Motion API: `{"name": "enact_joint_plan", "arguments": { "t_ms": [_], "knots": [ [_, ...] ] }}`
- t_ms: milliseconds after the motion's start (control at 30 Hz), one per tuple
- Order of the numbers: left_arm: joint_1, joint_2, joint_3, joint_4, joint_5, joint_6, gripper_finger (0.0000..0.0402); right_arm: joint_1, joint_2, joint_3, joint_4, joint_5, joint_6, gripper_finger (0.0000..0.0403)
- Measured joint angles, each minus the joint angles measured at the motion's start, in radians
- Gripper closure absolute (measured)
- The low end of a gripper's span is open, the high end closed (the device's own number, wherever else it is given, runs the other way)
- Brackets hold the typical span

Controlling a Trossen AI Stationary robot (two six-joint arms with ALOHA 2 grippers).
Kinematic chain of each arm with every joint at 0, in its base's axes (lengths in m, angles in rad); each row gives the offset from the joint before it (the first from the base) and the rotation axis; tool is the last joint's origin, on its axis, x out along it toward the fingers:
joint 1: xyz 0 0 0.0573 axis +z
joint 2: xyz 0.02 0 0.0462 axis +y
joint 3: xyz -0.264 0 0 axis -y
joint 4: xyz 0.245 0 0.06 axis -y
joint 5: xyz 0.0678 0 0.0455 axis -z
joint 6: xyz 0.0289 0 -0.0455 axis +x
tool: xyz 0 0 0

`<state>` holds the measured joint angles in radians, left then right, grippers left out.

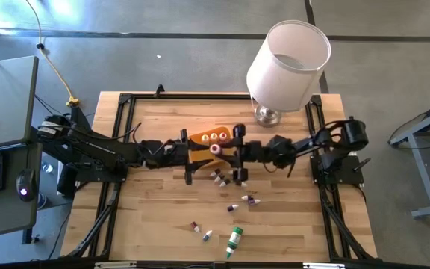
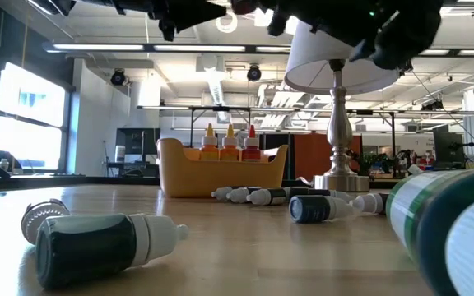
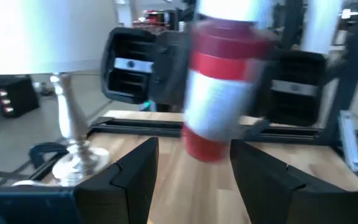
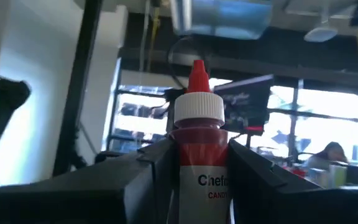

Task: Pick & Place food coloring
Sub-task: Put the large red food coloring bottle into the yellow bin

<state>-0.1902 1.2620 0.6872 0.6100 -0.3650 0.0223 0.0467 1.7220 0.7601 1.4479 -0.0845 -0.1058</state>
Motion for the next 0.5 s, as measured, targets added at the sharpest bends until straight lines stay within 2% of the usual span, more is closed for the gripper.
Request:
{"name": "enact_joint_plan", "arguments": {
  "t_ms": [100, 233, 367, 500],
  "knots": [
    [-0.002, -0.015, -0.003, -0.023, -0.047, 0.028, 0.0205, -0.002, -0.009, 0.035, -0.121, 0.003, -0.006, 0.0281],
    [-0.001, -0.051, -0.001, -0.039, -0.031, 0.053, 0.0205, -0.002, -0.022, 0.044, -0.251, 0.056, 0.000, 0.0281],
    [0.000, -0.082, -0.002, -0.123, -0.020, 0.041, 0.0205, 0.000, -0.023, 0.042, -0.291, 0.099, 0.003, 0.0281],
    [0.000, -0.101, -0.002, -0.197, -0.059, 0.031, 0.0205, -0.001, -0.026, 0.042, -0.352, 0.104, 0.003, 0.0281]
  ]
}}
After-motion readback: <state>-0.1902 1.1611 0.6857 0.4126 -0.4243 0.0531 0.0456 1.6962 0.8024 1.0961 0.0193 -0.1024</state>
